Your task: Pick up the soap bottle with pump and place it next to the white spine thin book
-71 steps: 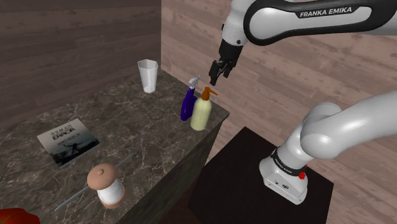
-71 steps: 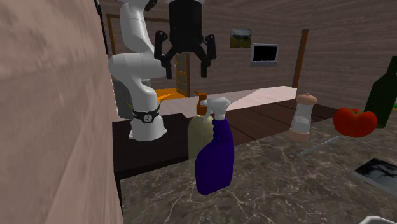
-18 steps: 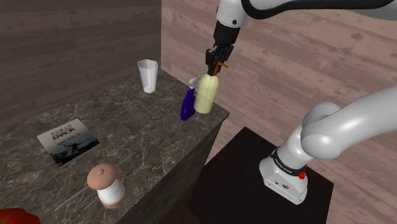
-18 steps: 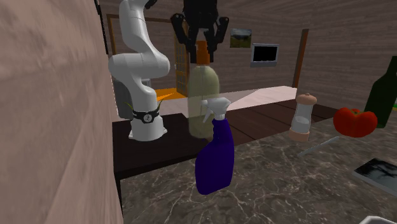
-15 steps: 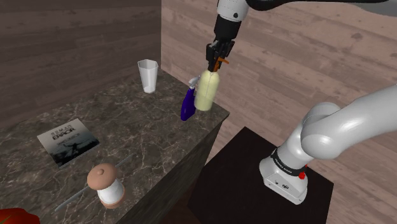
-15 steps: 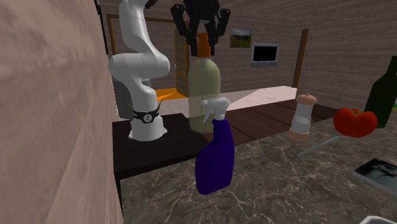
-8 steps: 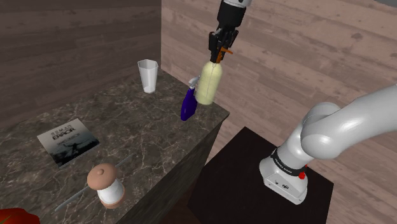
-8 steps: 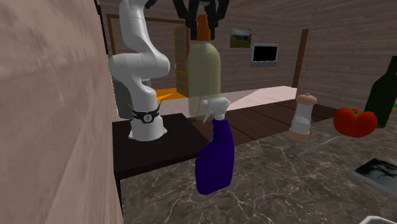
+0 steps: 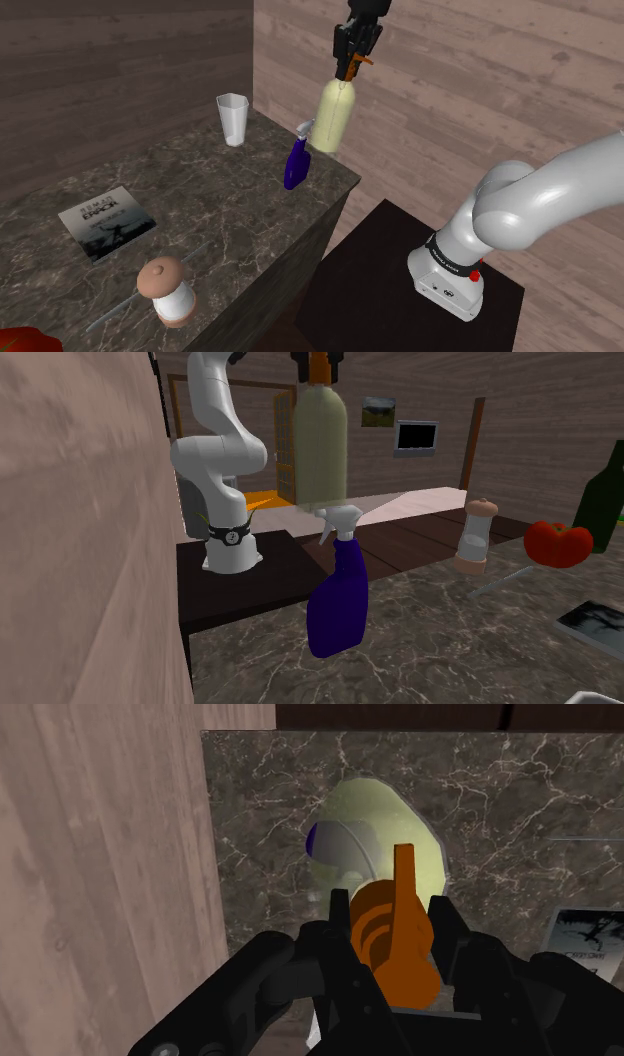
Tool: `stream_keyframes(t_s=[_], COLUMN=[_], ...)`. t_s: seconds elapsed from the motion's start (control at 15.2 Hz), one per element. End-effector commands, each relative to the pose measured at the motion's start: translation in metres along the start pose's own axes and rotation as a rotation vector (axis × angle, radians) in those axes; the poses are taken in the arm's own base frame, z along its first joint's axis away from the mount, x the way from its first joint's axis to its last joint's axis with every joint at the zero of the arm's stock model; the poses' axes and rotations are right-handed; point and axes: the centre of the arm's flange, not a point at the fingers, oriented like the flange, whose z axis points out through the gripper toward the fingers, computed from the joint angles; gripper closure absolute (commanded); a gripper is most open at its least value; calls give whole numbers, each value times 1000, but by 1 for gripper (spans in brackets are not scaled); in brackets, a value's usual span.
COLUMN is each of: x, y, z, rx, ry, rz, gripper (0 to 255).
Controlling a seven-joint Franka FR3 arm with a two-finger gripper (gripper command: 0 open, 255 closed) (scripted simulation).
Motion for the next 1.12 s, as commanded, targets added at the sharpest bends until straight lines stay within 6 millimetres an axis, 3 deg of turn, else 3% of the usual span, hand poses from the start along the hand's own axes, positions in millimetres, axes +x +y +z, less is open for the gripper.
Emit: stream_keyframes(t_s=[0.0,0.92,1.06], x=[1,4,8], y=[0,-1,-12], z=[-11,-85,-80], rx=[0,0,0], ry=[0,0,0], rz=[0,0,0], gripper=[255,255,255])
